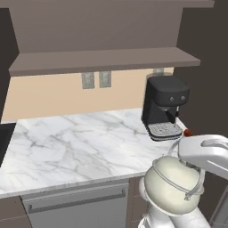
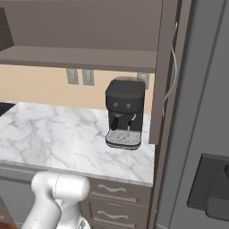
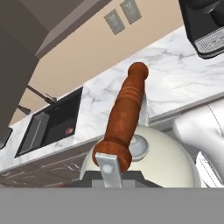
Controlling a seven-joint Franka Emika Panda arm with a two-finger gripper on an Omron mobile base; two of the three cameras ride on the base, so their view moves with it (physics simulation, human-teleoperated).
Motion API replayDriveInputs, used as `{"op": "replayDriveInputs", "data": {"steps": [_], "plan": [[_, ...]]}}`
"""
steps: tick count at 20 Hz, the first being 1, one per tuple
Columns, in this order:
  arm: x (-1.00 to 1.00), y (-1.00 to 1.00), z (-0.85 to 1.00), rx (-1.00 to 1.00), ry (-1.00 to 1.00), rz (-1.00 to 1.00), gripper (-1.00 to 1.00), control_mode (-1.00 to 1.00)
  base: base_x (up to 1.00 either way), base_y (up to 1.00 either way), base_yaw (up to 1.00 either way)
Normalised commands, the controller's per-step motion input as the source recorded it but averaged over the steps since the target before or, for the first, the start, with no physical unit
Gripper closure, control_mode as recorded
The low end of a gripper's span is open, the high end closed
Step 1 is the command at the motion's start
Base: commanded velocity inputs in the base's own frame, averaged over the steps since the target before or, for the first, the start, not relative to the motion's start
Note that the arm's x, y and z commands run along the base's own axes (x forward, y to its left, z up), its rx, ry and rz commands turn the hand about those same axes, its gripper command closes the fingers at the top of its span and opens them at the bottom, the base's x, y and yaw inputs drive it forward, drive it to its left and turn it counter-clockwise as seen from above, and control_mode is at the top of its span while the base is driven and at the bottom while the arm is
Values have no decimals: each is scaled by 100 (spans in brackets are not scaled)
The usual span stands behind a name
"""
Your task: Open the cabinet, pick the kettle from the cabinet, and place it in the sink.
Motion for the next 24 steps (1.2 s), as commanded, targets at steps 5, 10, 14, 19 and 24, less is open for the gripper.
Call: {"op": "replayDriveInputs", "data": {"steps": [5, 10, 14, 19, 24], "plan": [[-40, -16, 0, 2, 3, 0, 100, -100, 0, 0, 0], [-50, -10, -3, 2, 0, 0, 100, -100, 0, 0, 0], [-33, -2, -7, 2, 2, 0, 100, 100, -13, -1, 0], [0, 0, 0, 0, 0, 0, 100, 100, -71, -9, 0], [0, 0, 0, 0, 0, 0, 100, 100, -79, 0, 0]]}}
